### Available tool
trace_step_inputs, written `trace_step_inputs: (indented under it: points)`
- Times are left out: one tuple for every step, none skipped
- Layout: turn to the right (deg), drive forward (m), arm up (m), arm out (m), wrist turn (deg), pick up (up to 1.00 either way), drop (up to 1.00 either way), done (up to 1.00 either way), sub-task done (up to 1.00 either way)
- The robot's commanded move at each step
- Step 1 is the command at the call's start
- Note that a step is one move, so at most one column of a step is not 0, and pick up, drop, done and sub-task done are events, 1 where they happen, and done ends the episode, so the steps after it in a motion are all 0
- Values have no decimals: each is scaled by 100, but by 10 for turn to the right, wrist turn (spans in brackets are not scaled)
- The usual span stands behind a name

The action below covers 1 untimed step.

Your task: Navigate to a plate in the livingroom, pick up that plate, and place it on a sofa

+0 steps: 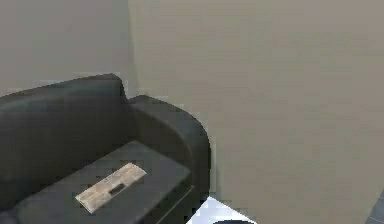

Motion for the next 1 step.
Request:
trace_step_inputs:
  points:
    - [450, 0, 0, 0, 0, 0, 0, 0, 0]
